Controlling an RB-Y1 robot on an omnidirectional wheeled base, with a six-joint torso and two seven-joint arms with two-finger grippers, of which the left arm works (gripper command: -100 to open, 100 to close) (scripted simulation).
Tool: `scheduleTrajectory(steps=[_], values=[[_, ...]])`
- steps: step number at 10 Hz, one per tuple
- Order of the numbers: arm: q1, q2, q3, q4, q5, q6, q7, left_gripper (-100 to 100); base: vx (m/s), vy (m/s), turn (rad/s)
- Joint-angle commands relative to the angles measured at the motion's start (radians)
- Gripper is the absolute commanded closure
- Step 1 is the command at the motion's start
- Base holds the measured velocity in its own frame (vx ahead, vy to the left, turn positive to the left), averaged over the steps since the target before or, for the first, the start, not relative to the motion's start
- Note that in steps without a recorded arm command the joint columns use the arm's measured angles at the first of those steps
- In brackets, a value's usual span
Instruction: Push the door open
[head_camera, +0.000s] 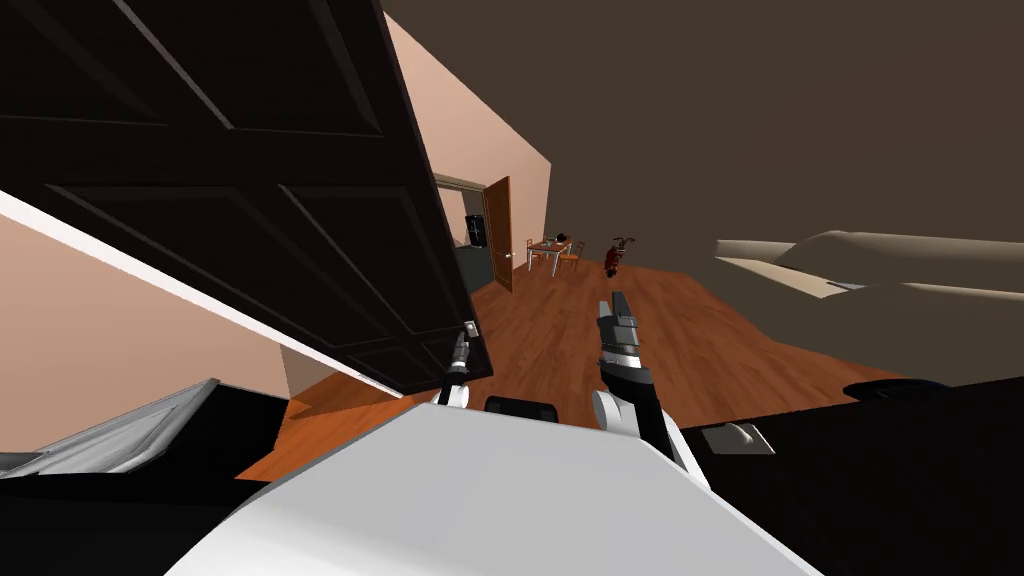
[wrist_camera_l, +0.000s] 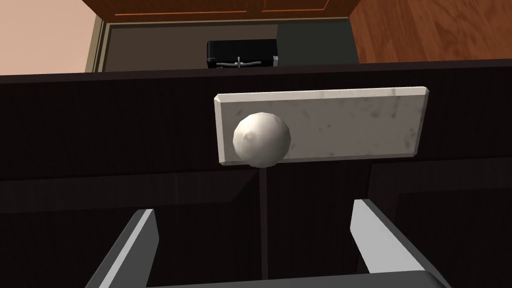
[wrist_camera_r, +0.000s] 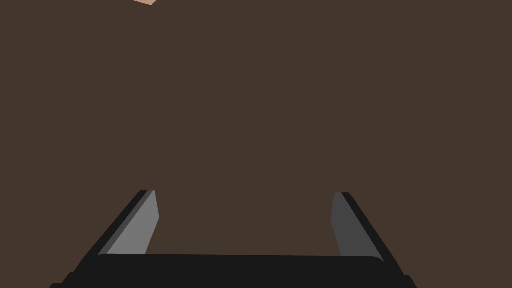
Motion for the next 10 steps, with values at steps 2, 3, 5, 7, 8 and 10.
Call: scheduleTrajectory(steps=[2,3,5,7,8,10], values=[[-0.001,-0.004,0.006,0.009,0.003,-0.014,-0.002,-100,0.268,0.048,-0.042],[-0.001,-0.008,0.008,0.012,0.004,-0.018,-0.003,-100,0.267,0.064,-0.029],[-0.001,-0.006,0.007,0.010,0.003,-0.015,-0.003,100,0.042,0.009,0.001],[-0.001,-0.006,0.007,0.010,0.003,-0.015,-0.003,100,-0.033,-0.008,-0.007],[-0.001,-0.006,0.007,0.010,0.003,-0.015,-0.003,100,-0.018,-0.004,0.001],[-0.001,-0.006,0.007,0.010,0.003,-0.015,-0.003,100,-0.005,-0.002,0.001]])
